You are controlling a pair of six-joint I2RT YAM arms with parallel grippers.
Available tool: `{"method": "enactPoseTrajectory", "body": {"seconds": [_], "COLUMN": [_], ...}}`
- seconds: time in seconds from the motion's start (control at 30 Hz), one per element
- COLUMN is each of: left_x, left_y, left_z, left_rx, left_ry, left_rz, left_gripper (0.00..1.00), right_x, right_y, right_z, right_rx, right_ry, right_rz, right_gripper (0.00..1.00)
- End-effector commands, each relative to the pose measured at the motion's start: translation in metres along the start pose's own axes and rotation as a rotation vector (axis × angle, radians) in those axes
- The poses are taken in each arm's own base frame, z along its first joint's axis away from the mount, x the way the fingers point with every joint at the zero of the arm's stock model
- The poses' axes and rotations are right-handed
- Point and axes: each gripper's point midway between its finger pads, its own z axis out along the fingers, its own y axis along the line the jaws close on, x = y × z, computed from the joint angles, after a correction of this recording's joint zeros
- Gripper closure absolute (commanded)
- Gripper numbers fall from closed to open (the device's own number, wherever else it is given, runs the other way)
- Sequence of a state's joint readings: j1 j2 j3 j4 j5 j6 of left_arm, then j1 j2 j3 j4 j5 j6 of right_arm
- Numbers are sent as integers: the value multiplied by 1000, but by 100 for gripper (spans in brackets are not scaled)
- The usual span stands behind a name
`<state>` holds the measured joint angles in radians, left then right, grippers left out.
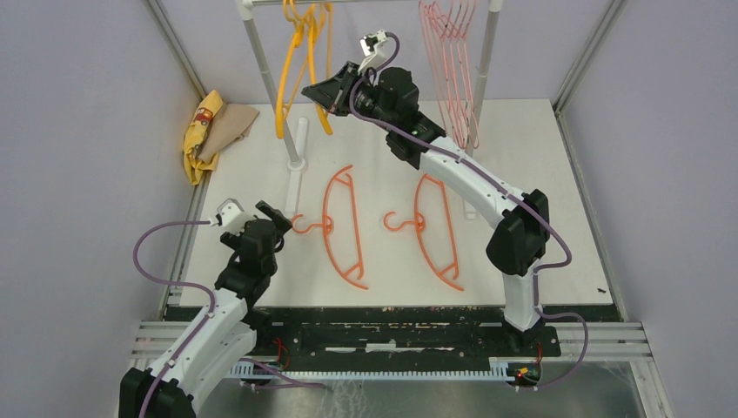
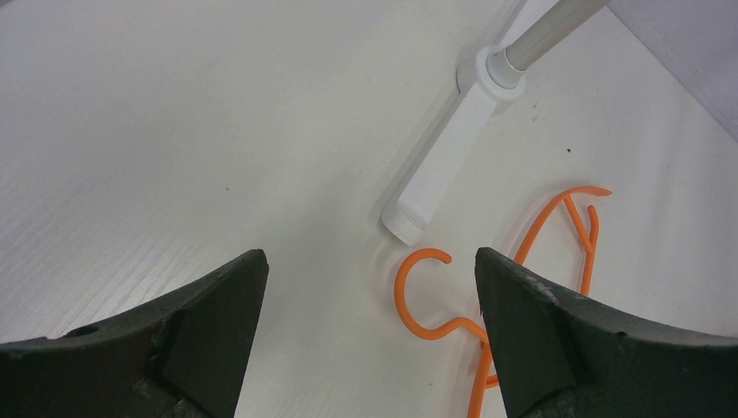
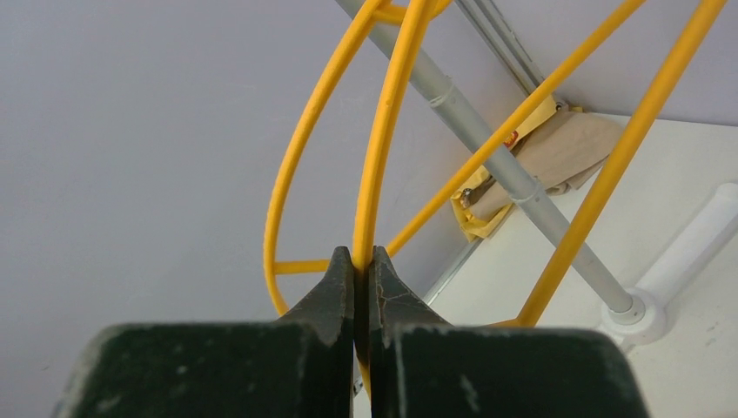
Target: Organize the hangers
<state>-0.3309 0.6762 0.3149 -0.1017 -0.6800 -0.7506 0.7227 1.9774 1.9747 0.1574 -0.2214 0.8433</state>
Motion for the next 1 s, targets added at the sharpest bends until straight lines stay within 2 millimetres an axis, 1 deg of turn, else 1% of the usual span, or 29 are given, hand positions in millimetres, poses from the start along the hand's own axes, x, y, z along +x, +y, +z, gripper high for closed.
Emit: {"method": "enactPoseTrajectory", "body": {"seconds": [0.0,0.13,0.2,0.27,0.3,0.37,0.43,0.6,0.7,0.77,0.83,0.9,0.93,0.97], "left_x": [-16,-16,-16,-15,-16,-15,-15,-15,-15,-14,-13,-13,-13,-11], "left_y": [-2,-1,-1,-1,-2,-1,-2,0,1,2,4,5,6,6], "left_z": [1,1,1,0,0,1,1,1,1,2,2,3,3,3], "left_rx": [-8,-7,-7,-5,-3,-6,-5,-13,-20,-24,-30,-35,-39,-39], "left_ry": [-59,-58,-57,-55,-56,-55,-53,-55,-57,-56,-54,-56,-57,-55], "left_rz": [-4,-4,-4,-3,-5,-3,-2,5,11,16,22,25,29,31], "left_gripper": [5,4,4,4,4,4,4,4,4,4,4,4,4,4], "right_x": [10,17,17,16,14,6,0,-11,-12,-5,9,27,43,54], "right_y": [15,8,6,5,4,7,8,10,4,-4,-20,-39,-54,-63], "right_z": [5,4,2,-3,-5,-13,-21,-50,-73,-88,-105,-124,-136,-147], "right_rx": [-27,-11,-5,12,21,33,44,92,140,183,246,320,369,406], "right_ry": [42,57,51,43,35,4,-19,-61,-67,-43,16,84,137,181], "right_rz": [-21,-15,-16,-22,-26,-44,-67,-185,-241,-282,-328,-374,-396,-425], "right_gripper": [99,99,95,83,79,69,56,36,28,24,23,23,23,23]}}
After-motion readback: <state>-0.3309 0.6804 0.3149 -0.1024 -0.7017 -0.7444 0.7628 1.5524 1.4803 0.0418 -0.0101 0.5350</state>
